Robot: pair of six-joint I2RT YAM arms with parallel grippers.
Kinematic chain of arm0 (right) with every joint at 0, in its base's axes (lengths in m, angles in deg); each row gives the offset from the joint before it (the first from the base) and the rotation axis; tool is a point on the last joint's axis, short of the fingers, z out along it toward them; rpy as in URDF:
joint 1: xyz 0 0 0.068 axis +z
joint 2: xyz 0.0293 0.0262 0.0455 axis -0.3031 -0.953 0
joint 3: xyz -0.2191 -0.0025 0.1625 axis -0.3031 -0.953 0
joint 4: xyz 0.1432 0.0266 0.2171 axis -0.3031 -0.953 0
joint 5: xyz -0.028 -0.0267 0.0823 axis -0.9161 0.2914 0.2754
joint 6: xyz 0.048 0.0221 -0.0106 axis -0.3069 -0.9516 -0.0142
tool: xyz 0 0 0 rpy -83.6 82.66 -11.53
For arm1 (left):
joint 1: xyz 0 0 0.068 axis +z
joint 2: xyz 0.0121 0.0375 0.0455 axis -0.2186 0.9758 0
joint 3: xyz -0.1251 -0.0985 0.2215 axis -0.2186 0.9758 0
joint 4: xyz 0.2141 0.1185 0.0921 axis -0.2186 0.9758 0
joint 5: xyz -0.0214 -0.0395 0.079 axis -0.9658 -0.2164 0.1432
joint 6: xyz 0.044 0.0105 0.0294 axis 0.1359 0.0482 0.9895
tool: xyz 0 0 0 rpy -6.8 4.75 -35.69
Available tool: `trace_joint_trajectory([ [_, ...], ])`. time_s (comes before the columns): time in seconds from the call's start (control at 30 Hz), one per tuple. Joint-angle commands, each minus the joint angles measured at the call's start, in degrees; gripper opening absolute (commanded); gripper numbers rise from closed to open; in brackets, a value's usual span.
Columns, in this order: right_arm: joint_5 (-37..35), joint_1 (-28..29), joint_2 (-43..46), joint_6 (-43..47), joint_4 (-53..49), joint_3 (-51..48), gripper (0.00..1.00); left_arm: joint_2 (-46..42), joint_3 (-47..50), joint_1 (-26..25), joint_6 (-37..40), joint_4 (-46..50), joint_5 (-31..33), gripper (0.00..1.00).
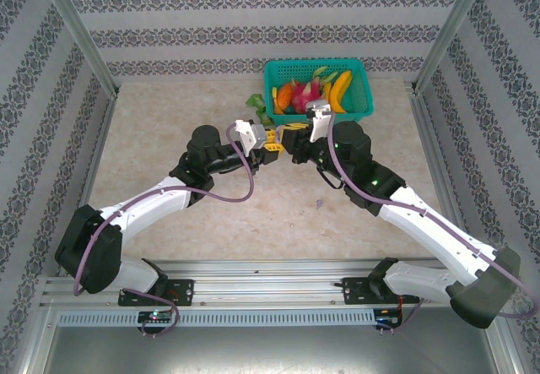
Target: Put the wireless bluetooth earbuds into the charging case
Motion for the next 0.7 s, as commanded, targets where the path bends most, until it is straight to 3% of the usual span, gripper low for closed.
trace_joint_trajectory([
  [0.0, 4.5, 0.4, -0.6, 1.1, -0.4, -0.7, 0.17, -1.2, -2.3, -0.8, 0.9, -1.9, -0.2, 0.00],
  [0.43, 5.9, 1.8, -2.6, 1.8, -2.0, -0.2, 0.18, -1.0, -2.1, -0.9, 0.4, -2.5, 0.3, 0.00],
  [0.67, 3.1, 1.0, -2.7, -1.8, -4.3, 3.0, 0.51, -0.3, -0.4, -0.9, -0.7, -5.0, 1.4, 0.00],
])
